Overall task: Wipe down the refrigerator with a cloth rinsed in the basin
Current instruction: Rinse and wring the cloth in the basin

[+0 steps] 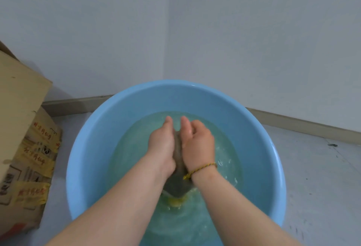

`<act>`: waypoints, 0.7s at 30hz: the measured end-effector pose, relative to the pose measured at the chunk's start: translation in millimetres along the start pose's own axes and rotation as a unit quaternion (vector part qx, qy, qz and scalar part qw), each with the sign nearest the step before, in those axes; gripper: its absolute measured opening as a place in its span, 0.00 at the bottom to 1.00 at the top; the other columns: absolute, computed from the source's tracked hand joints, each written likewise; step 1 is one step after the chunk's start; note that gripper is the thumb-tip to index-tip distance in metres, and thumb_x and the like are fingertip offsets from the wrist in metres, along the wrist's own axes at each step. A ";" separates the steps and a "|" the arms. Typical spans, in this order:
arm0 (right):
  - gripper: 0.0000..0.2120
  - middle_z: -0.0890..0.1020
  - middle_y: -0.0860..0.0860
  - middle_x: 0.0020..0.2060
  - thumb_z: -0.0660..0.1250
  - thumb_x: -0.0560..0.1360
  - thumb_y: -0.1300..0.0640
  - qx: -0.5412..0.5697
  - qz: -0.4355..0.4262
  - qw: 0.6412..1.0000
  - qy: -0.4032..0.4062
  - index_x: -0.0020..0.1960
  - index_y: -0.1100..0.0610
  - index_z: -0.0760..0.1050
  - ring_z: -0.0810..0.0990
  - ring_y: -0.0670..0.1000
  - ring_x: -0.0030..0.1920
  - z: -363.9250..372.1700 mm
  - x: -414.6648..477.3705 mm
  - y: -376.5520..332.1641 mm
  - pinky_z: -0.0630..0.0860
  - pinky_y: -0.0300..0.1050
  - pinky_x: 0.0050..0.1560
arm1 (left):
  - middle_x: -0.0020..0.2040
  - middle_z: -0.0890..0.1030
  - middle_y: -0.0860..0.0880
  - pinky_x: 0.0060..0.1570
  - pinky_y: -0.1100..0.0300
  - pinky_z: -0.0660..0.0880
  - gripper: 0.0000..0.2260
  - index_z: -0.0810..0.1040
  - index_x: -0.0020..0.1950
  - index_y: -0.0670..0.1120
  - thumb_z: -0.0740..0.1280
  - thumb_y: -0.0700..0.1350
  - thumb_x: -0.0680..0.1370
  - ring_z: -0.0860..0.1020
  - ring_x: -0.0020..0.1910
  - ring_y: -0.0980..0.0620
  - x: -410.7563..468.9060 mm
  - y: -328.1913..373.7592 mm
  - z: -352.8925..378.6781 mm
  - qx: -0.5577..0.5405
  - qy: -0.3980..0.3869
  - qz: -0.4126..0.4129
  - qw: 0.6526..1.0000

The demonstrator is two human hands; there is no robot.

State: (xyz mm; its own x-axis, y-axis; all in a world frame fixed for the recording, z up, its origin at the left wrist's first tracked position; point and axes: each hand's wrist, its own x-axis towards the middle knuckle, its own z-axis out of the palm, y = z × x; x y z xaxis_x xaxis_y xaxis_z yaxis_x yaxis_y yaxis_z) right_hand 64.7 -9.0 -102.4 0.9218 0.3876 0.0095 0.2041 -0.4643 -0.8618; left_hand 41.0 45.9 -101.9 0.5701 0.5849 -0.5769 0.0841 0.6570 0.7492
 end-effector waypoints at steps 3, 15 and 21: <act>0.19 0.74 0.53 0.33 0.58 0.78 0.50 -0.004 0.083 0.997 0.005 0.30 0.55 0.61 0.72 0.55 0.40 -12.7 30.6 11.7 0.68 0.46 0.43 | 0.42 0.80 0.45 0.48 0.57 0.77 0.13 0.73 0.47 0.44 0.62 0.53 0.77 0.80 0.44 0.48 2.1 -5.0 5.6 0.050 -0.050 -0.013 0.997; 0.16 0.74 0.55 0.47 0.64 0.74 0.58 -0.233 0.211 0.924 -0.218 0.60 0.62 0.69 0.75 0.55 0.51 -6.8 39.4 62.3 0.70 0.41 0.49 | 0.61 0.75 0.39 0.54 0.57 0.73 0.29 0.70 0.63 0.34 0.74 0.47 0.68 0.75 0.58 0.42 57.6 -5.8 -53.5 0.549 -0.010 -0.028 0.835; 0.08 0.71 0.53 0.34 0.60 0.76 0.64 -0.186 0.249 0.920 -0.238 0.38 0.61 0.69 0.72 0.52 0.39 -10.5 36.8 64.4 0.69 0.33 0.30 | 0.37 0.78 0.41 0.32 0.61 0.74 0.05 0.76 0.46 0.35 0.68 0.36 0.73 0.79 0.33 0.48 59.0 -13.8 -52.0 0.308 -0.017 -0.085 0.947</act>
State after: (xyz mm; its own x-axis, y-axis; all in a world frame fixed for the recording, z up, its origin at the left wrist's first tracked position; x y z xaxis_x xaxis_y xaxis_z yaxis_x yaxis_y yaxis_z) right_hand 115.2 -33.0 -152.3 0.7005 0.3170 -0.6394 -0.0243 -0.8848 -0.4654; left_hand 31.0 96.1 -163.2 0.5308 0.4721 -0.7038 0.6325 0.3320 0.6998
